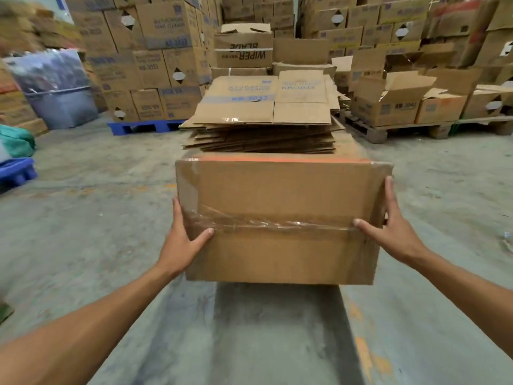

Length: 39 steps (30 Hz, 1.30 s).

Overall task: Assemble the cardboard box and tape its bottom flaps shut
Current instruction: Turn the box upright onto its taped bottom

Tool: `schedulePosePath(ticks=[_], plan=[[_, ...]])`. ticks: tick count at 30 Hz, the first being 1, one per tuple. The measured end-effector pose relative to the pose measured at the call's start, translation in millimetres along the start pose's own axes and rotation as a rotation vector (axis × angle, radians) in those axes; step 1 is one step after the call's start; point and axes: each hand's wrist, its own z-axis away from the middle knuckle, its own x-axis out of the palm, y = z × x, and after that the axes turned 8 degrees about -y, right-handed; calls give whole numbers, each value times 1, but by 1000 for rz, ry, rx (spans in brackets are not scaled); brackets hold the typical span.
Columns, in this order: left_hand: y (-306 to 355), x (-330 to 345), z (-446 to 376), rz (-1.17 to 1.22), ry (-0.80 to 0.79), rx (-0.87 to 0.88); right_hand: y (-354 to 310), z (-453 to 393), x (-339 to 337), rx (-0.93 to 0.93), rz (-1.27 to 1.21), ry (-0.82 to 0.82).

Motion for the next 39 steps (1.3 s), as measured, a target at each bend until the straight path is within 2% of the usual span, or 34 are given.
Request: schedulePosePath(ticks=[3,7,11,15,19,22,24,27,30,35,39], plan=[[-32,14,18,-31,-113,-57,16,13,15,41,64,-7],[-51,18,29,56,-206,-2,26,21,21,42,45,47],[-35,19,15,152,-66,50,36,21,21,17,18,90],[-23,19,1,297,58,-52,32,12,22,50,-48,205],[-30,12,-11,383,79,-125,27,3,16,151,-148,305],[-34,10,-17,430,111,-159,23,-6,8,256,-257,195],[-36,5,-22,450,124,-196,17,-11,2,388,-322,61],[-43,-4,-28,424,59,-258,13,-20,-3,496,-243,-158],[-43,-13,-32,432,-68,-317,17,-33,-3,479,-215,-189],[-40,-22,-45,357,-253,-376,26,-52,-1,489,-309,-220],[-35,-21,-52,376,-283,-395,23,-56,-1,469,-375,-277]])
